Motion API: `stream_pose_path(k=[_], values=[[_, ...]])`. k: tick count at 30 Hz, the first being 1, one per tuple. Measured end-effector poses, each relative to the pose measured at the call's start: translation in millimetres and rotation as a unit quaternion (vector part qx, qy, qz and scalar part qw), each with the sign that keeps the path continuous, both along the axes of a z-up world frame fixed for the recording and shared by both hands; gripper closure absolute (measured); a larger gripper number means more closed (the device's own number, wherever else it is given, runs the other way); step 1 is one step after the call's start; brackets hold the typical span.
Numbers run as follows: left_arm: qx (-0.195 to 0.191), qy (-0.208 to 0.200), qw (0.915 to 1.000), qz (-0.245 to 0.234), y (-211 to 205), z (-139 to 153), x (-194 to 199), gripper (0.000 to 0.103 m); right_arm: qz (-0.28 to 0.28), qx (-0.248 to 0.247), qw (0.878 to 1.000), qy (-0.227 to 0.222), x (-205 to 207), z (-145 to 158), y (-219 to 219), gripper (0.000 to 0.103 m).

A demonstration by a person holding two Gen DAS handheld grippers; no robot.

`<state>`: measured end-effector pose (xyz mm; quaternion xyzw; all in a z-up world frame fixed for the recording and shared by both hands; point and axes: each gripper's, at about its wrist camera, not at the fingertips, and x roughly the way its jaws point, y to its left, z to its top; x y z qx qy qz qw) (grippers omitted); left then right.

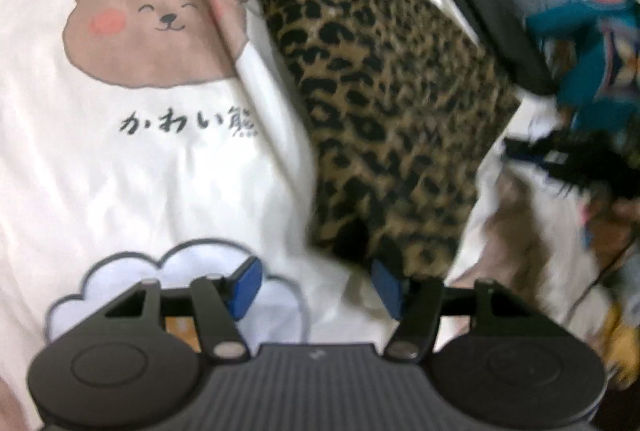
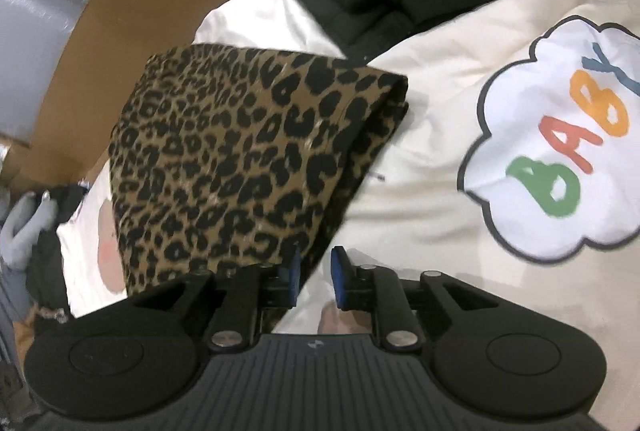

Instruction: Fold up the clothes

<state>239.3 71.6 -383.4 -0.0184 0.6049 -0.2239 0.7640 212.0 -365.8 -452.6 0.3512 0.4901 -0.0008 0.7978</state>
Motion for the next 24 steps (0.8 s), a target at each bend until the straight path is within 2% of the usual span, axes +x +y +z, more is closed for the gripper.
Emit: stream_pose_path(k=[1,5,9,11,15,18,20,22,23,24], values=[[0.018,-0.004,0.9997,-0.014,-4.4,-2.7,-2.5,0.04,0.008,0.003,1.0,-0.002,-1.7,2.2,2.5,0.085],[0.013,0.004,0.9999,-0.009,-4.8,-12.7,-7.1,0.042,0.051,0.006,0.999,-0.01,-6.7,13.0,17.4,0.084],[0.001,-0.02,0.9997,0.014,0.2,-9.8,-0.5,0.042,0.095,0.032,0.995,0.001,-3.8,14.3,41.5,0.082],[-0.005,-0.044,0.999,0.01,-0.5,-10.2,1.5,0.042,0.117,0.051,0.992,0.007,-2.0,10.6,56.4,0.08],[0.018,-0.069,0.997,-0.03,-10.1,-20.2,-4.6,0.046,0.171,0.066,0.983,0.021,-3.1,5.2,88.6,0.079],[0.009,-0.092,0.995,-0.038,-9.1,-19.6,-9.8,0.047,0.202,0.071,0.976,0.024,-5.8,4.2,107.7,0.079],[0.001,-0.104,0.9941,-0.031,-7.0,-21.6,-7.8,0.053,0.211,0.075,0.974,0.026,-5.9,3.4,115.5,0.079],[-0.001,-0.107,0.9939,-0.024,-5.7,-25.4,-4.5,0.072,0.214,0.08,0.973,0.03,-5.1,2.2,121.1,0.079],[-0.003,-0.105,0.9942,-0.026,-5.8,-26.9,-4.0,0.075,0.214,0.083,0.973,0.032,-4.9,1.7,122.4,0.079],[-0.007,-0.108,0.9936,-0.032,-5.9,-25.5,-4.2,0.084,0.214,0.086,0.972,0.033,-5.0,1.5,123.0,0.079]])
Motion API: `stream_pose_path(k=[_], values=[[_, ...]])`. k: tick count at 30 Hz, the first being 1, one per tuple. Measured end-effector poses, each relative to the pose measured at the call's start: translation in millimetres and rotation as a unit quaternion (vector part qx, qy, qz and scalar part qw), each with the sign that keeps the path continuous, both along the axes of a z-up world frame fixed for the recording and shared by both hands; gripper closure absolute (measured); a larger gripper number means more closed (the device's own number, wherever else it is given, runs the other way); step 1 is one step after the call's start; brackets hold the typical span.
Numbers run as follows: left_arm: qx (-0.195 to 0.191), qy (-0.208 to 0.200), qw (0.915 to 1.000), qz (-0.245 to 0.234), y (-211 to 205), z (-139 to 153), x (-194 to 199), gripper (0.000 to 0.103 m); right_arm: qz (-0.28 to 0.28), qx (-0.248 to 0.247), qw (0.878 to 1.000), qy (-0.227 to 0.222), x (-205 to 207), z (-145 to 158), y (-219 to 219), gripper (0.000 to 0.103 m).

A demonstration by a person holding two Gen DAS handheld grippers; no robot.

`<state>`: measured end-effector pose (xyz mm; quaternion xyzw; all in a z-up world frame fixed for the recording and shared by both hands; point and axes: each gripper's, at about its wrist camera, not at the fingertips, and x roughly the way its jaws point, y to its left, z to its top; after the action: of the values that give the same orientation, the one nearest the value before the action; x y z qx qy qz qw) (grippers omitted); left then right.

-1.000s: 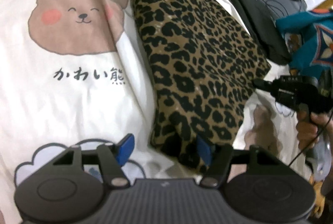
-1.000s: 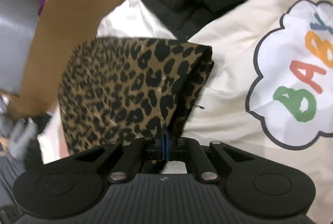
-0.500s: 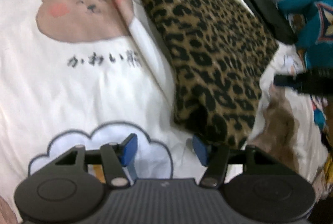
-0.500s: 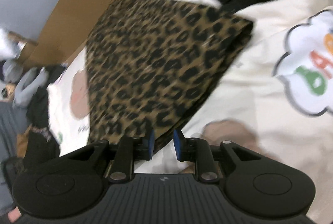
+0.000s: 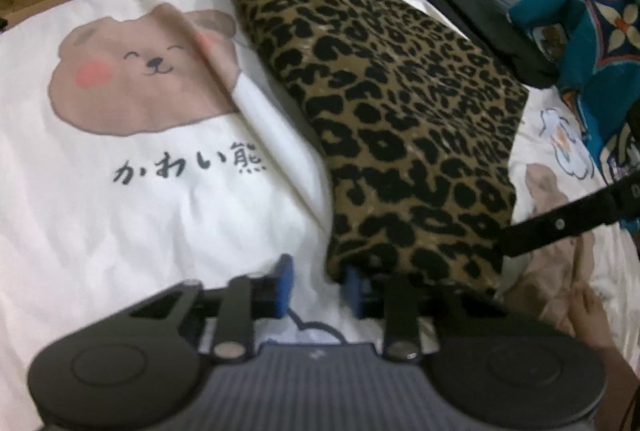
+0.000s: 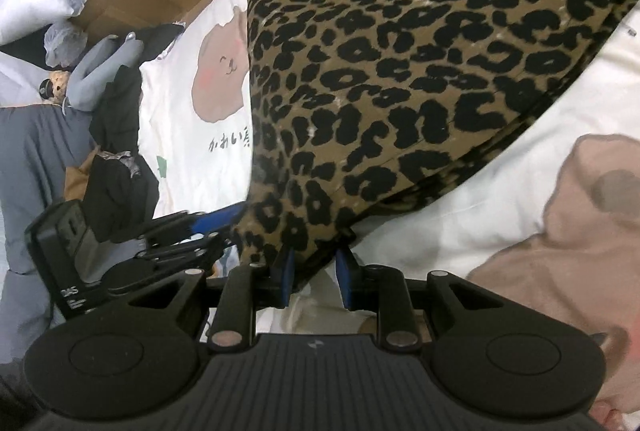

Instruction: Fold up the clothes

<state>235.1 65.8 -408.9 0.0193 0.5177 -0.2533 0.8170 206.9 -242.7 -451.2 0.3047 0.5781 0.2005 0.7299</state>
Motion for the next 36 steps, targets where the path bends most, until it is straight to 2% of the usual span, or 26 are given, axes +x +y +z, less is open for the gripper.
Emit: stream_pose_path(k=[1,3,6,13,16,18,19,21,26,28,31,36], values=[[-0.005,-0.004,0.9999,-0.008,-0.5,2.1,-1.7,0.097,0.0,0.001,1.0,0.002,0.2,-0.8,0.4,0.079],[-0.016,-0.015,0.9997,-0.014,0.5,9.6,-5.5,0.097,-0.003,0.001,1.0,0.006,0.4,-2.6,1.2,0.079],[-0.034,-0.022,0.9992,0.004,15.3,17.5,-8.1,0.098,-0.001,-0.004,1.0,0.01,1.1,-8.5,5.2,0.079],[-0.053,0.026,0.9966,0.057,39.5,15.7,-4.4,0.096,-0.004,-0.022,1.0,0.011,-7.1,-10.7,-11.0,0.079],[-0.087,0.05,0.9903,0.096,45.7,15.7,3.5,0.083,-0.018,-0.025,0.999,0.01,-6.8,-11.5,-23.1,0.079],[-0.108,0.058,0.9857,0.115,52.6,18.6,7.5,0.079,-0.027,-0.029,0.999,0.006,-6.1,-9.8,-30.3,0.079],[-0.119,0.06,0.983,0.126,53.9,19.2,9.6,0.07,-0.031,-0.031,0.999,0.003,-5.7,-8.8,-33.4,0.079],[-0.149,0.067,0.9755,0.147,55.4,17.4,14.1,0.06,-0.039,-0.036,0.999,-0.003,-4.9,-6.6,-39.6,0.079],[-0.175,0.093,0.9681,0.153,50.4,0.3,24.9,0.06,-0.062,-0.038,0.997,-0.008,-3.3,-3.9,-54.9,0.079],[-0.166,0.107,0.9689,0.149,45.9,-13.3,26.2,0.061,-0.068,-0.04,0.997,-0.008,-3.2,-3.7,-59.2,0.079],[-0.187,0.097,0.9672,0.142,47.7,-18.6,19.8,0.059,-0.073,-0.042,0.996,-0.008,-4.2,-3.9,-62.5,0.079],[-0.257,0.154,0.9413,0.157,55.0,-32.6,17.1,0.062,-0.078,-0.043,0.996,-0.004,-5.5,-6.3,-66.4,0.079]])
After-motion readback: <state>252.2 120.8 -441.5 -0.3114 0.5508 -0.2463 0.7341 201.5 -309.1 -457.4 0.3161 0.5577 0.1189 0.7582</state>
